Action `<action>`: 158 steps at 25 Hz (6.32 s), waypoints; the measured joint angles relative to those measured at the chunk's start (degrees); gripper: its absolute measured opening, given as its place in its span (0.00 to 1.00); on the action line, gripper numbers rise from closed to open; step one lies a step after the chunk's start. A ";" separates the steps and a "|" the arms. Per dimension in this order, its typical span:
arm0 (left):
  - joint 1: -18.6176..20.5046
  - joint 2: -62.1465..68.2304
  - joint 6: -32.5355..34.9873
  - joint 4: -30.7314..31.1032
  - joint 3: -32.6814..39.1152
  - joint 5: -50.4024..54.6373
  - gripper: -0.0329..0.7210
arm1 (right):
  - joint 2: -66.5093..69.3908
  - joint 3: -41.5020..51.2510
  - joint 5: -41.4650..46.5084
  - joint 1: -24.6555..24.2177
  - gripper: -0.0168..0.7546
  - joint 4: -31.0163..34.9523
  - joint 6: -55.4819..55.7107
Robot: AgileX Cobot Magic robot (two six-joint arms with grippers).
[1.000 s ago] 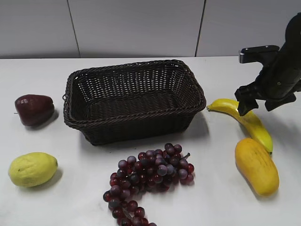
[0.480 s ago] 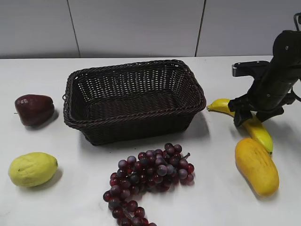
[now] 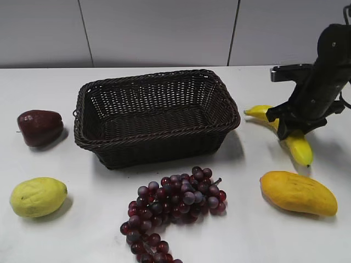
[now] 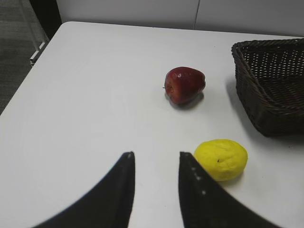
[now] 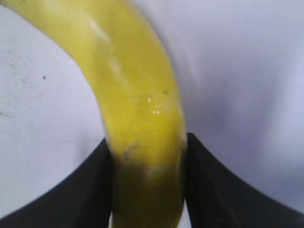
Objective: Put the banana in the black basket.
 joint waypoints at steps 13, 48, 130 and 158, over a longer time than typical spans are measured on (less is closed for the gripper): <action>0.00 0.00 0.01 0.00 0.00 0.00 0.35 | 0.02 -32.23 27.36 2.42 0.46 3.78 -0.27; 0.00 0.00 0.09 0.00 0.00 0.00 0.35 | 11.37 -39.86 21.88 22.43 0.84 6.73 -7.07; 0.00 0.00 0.09 0.00 0.00 0.00 0.36 | -110.62 47.75 19.56 -1.09 0.79 -4.34 6.69; 0.00 0.00 0.03 0.00 0.00 0.00 0.36 | -118.18 47.86 18.83 -1.33 0.79 -4.41 6.69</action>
